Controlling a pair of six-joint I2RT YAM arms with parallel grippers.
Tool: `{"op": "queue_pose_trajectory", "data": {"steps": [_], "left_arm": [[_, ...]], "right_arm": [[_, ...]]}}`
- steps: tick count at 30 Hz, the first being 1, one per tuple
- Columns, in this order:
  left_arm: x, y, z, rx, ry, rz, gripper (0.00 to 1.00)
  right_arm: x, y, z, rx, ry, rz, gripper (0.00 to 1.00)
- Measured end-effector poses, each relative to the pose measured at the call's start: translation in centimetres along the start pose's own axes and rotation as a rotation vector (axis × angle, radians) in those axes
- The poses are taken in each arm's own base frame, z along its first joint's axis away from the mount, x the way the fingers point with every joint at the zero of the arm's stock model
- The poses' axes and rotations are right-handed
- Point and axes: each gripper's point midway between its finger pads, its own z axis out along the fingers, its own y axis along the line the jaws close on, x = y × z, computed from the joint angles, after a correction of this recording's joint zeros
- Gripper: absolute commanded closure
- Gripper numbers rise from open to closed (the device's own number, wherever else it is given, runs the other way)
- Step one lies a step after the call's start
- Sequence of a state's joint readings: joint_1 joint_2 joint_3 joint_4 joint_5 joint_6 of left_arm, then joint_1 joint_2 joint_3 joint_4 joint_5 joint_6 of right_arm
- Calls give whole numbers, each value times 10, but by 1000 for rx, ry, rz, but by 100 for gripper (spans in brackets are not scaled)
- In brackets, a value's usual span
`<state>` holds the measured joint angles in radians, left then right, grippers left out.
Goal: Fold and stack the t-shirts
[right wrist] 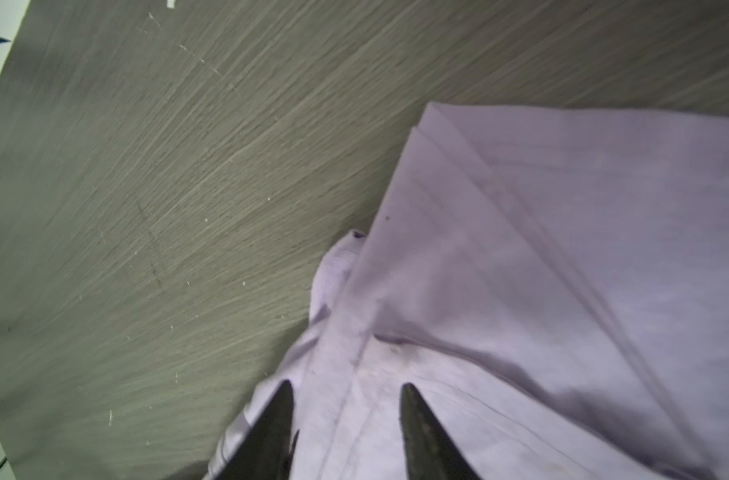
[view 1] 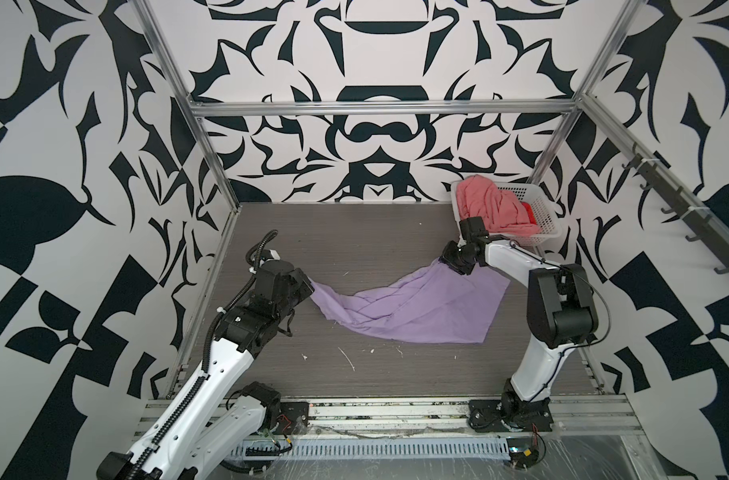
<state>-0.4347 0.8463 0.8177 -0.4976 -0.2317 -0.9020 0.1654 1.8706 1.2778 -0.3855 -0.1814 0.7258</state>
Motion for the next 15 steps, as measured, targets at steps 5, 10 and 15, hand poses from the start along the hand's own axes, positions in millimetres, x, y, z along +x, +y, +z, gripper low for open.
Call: {"op": "queue_pose_trajectory", "data": {"steps": [5, 10, 15], "left_arm": [[-2, 2, 0, -11, -13, 0, 100], [-4, 2, 2, -14, -20, 0, 100], [-2, 4, 7, -29, -11, 3, 100]], "right_arm": [[2, -8, 7, 65, 7, 19, 68], [3, -17, 7, 110, 6, 36, 67], [5, -22, 16, 127, 13, 42, 67]]}}
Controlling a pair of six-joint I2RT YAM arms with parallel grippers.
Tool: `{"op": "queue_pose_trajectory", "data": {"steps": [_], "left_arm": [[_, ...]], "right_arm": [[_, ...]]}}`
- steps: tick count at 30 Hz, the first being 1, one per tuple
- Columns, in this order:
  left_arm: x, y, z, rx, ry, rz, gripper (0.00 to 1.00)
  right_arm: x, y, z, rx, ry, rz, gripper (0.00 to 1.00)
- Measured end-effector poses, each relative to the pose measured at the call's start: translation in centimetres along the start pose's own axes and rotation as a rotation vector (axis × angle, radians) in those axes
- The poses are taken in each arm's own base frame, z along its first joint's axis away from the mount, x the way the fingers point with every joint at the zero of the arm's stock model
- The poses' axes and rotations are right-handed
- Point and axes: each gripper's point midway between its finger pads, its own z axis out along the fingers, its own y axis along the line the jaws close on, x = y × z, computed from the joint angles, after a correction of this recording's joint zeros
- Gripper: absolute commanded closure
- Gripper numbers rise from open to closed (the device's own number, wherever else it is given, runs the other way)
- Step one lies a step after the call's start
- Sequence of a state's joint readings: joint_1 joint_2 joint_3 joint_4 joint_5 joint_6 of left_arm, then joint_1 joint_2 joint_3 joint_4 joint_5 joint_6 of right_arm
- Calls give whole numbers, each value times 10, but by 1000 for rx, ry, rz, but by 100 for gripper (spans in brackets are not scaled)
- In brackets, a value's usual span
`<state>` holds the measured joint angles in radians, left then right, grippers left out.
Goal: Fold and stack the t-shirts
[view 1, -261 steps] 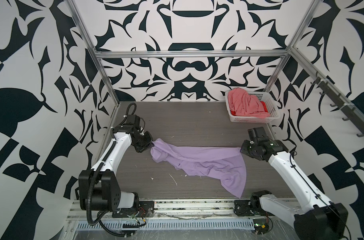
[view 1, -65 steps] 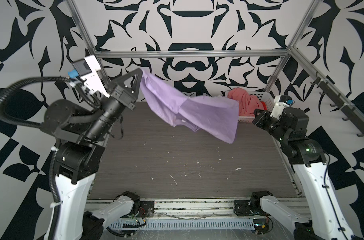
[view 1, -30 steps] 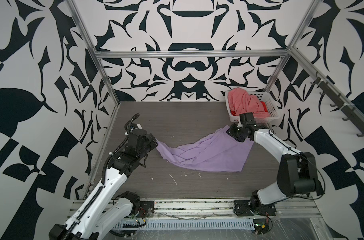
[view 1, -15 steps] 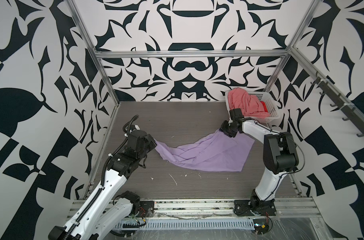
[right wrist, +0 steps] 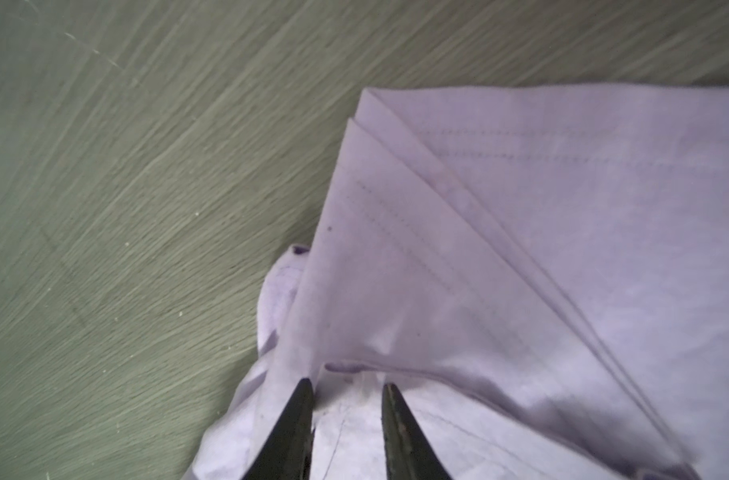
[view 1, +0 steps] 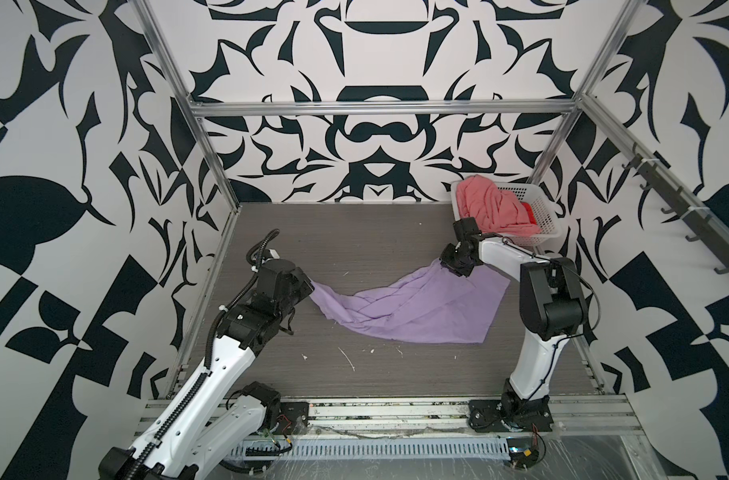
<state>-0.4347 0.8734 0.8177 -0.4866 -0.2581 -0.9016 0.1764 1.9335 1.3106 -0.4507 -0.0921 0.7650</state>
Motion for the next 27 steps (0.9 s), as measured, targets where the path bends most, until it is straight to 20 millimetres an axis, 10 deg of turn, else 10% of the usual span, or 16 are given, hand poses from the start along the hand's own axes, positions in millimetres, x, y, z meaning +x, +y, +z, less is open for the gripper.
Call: {"op": "queue_pose_trajectory", "data": {"steps": [8, 17, 27], "left_arm": [[-2, -3, 1, 9, -7, -9, 100], [-4, -6, 1, 22, -18, -31, 100], [-6, -8, 2, 29, -24, -33, 100]], "right_arm": [[-1, 0, 8, 12, 9, 5, 61], [-1, -4, 12, 36, 21, -5, 99], [-1, -3, -9, 19, -12, -6, 100]]}}
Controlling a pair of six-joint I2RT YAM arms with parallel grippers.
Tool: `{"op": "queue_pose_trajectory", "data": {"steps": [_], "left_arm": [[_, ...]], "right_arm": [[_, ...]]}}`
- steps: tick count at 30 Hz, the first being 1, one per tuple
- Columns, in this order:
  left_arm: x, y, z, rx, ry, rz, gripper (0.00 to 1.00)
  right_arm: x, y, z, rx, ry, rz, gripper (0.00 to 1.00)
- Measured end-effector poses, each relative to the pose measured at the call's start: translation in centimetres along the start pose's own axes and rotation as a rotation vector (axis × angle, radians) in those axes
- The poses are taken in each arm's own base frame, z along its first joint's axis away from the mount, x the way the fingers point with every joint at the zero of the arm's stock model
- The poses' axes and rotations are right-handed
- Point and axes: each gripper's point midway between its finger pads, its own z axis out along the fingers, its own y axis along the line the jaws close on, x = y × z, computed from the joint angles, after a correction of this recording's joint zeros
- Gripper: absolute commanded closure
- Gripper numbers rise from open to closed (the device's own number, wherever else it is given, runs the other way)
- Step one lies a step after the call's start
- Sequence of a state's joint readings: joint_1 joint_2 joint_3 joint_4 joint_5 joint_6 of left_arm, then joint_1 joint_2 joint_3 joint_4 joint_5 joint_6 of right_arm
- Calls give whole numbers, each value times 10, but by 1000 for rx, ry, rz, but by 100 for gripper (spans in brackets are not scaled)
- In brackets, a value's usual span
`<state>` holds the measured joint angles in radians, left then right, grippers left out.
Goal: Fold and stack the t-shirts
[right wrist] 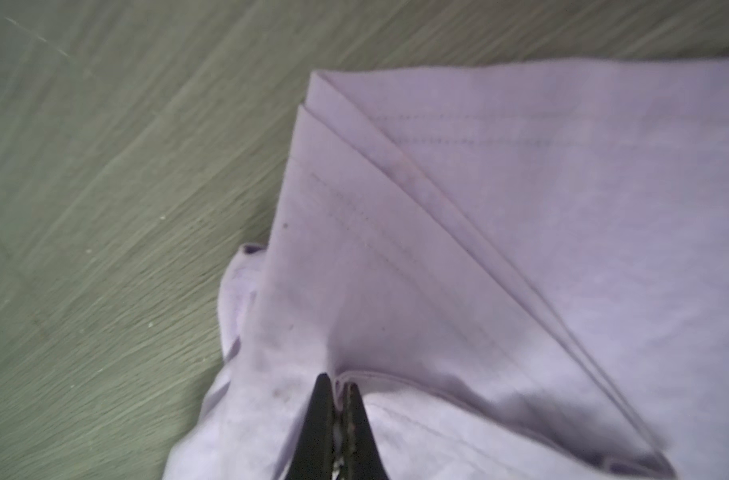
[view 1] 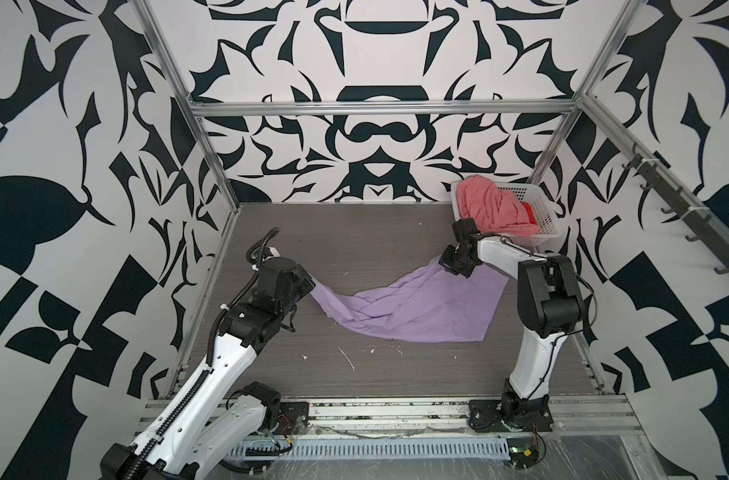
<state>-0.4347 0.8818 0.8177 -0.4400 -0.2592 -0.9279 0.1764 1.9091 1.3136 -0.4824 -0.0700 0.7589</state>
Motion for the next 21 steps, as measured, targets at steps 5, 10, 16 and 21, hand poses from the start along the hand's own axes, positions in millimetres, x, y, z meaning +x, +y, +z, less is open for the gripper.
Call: {"op": "queue_pose_trajectory", "data": {"steps": [5, 10, 16, 21], "left_arm": [[2, 1, 4, -9, 7, 3, 100], [0, 2, 5, -17, 0, 13, 100], [-20, -13, -6, -5, -49, 47, 100], [-58, -47, -34, 74, -148, 64, 100]], "right_arm": [[-4, 0, -36, -35, -67, -2, 100], [-11, -6, -83, -91, -156, 15, 100], [-34, -26, -161, -159, -321, 44, 100], [-46, -30, -229, -202, -466, -4, 100]]}}
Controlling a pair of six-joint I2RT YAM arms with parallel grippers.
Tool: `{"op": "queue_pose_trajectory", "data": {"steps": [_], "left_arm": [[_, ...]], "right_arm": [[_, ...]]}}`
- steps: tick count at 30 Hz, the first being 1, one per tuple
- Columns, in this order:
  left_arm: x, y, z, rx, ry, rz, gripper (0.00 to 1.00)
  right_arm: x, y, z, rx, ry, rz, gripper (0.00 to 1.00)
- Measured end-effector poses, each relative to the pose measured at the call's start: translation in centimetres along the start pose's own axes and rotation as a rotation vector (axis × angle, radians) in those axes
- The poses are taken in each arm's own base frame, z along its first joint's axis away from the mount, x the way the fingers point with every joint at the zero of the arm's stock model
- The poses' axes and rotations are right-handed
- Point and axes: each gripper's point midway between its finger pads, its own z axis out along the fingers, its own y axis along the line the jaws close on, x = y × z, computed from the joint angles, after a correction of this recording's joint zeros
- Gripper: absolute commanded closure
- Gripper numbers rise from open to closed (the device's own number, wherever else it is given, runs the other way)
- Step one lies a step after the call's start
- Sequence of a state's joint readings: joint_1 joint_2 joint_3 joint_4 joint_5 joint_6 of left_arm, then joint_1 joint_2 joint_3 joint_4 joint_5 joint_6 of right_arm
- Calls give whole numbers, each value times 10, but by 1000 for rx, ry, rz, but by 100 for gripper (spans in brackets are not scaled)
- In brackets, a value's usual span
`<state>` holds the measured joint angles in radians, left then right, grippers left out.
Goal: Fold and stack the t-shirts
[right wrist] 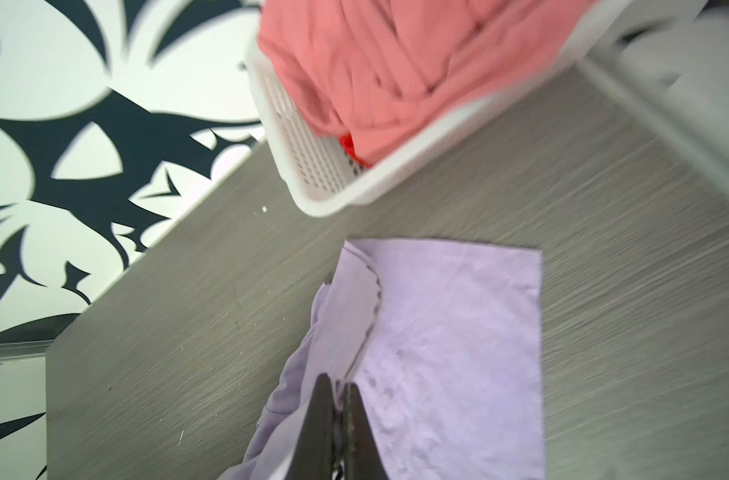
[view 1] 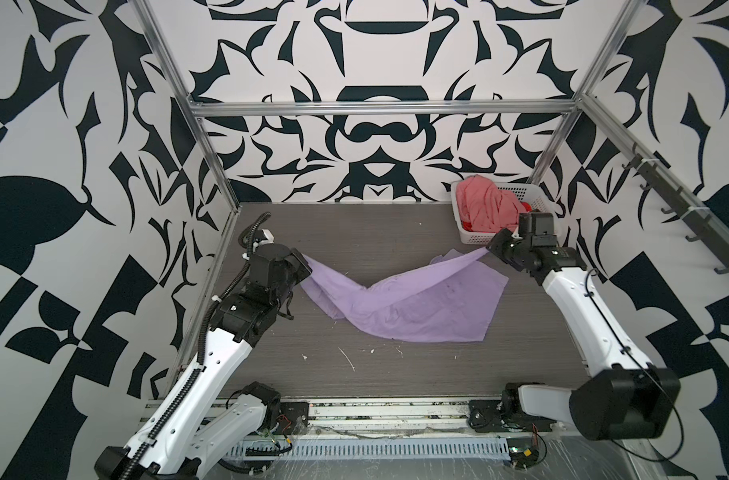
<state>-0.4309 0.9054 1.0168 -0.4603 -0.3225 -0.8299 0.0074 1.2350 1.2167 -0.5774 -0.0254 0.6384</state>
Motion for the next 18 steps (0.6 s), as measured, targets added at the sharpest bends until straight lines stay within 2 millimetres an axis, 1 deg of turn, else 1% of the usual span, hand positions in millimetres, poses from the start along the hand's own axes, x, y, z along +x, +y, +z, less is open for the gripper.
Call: {"op": "queue_pose_trajectory", "data": {"steps": [5, 7, 10, 13, 15, 18], "left_arm": [[-34, -29, -22, 80, -77, 19, 100], [-49, -42, -32, 113, -110, 32, 100], [-70, -60, -47, 160, -160, 45, 100], [-88, -76, -60, 203, -204, 61, 100], [-99, -86, -67, 225, -227, 75, 100], [-112, -98, -76, 253, -255, 98, 100]], "right_arm": [[-46, 35, -50, -88, -137, -82, 100], [-68, 51, -73, -127, -203, -115, 100], [-93, 70, -105, -177, -293, -152, 100], [-108, 82, -128, -211, -353, -179, 100], [-114, 86, -137, -225, -378, -189, 100], [-115, 88, -144, -233, -390, -198, 100]]}}
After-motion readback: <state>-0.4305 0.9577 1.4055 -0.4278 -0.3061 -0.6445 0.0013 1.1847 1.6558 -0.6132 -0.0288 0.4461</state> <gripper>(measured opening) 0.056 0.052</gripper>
